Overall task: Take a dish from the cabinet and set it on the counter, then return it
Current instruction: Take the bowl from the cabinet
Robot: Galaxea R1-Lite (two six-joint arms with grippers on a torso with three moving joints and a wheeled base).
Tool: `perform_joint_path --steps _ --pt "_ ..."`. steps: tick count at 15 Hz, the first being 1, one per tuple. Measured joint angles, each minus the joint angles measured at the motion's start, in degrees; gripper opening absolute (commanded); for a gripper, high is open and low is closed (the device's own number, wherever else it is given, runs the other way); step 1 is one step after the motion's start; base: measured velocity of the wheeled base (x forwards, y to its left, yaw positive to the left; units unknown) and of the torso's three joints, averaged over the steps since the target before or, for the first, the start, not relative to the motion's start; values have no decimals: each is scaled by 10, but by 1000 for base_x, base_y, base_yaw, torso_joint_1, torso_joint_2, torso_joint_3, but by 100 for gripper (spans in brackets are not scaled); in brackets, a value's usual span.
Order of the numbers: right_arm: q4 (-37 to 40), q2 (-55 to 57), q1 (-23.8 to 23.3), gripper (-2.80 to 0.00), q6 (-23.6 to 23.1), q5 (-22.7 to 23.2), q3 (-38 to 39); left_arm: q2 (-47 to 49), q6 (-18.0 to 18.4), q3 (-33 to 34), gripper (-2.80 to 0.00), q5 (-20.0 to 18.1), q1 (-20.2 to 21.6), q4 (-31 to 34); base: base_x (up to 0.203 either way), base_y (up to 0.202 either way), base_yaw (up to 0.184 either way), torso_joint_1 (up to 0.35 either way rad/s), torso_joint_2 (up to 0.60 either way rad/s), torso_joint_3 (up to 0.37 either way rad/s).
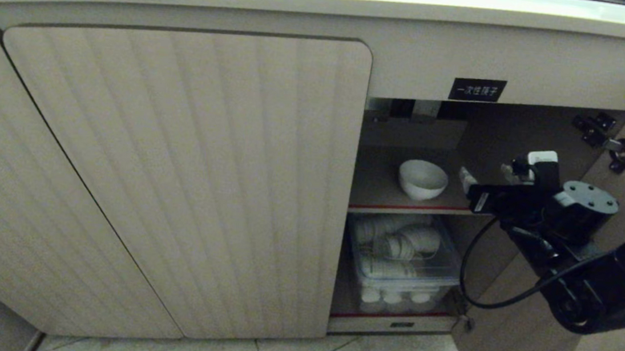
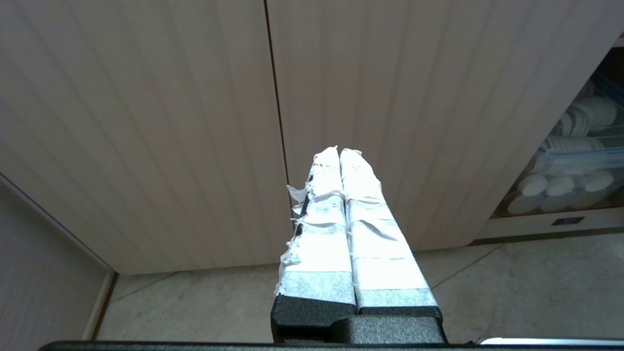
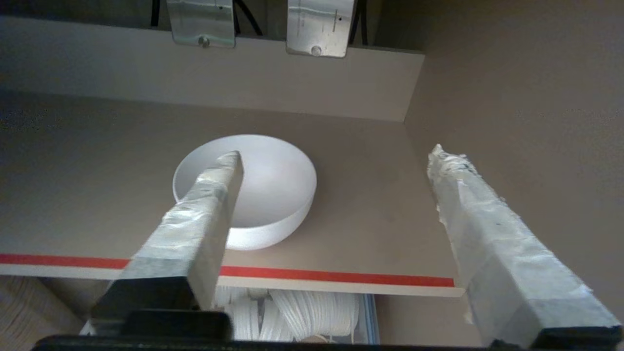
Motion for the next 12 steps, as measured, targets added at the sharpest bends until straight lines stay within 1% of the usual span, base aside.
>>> perform_joint_path --steps 5,10,12 --pt "8 0 0 0 13 2 -33 0 0 0 -280 0 0 0 0 0 0 0 0 0" --pt "63 0 0 0 29 4 -64 0 0 0 -280 0 0 0 0 0 0 0 0 0" --pt "100 0 0 0 42 4 -79 0 0 0 -280 0 0 0 0 0 0 0 0 0"
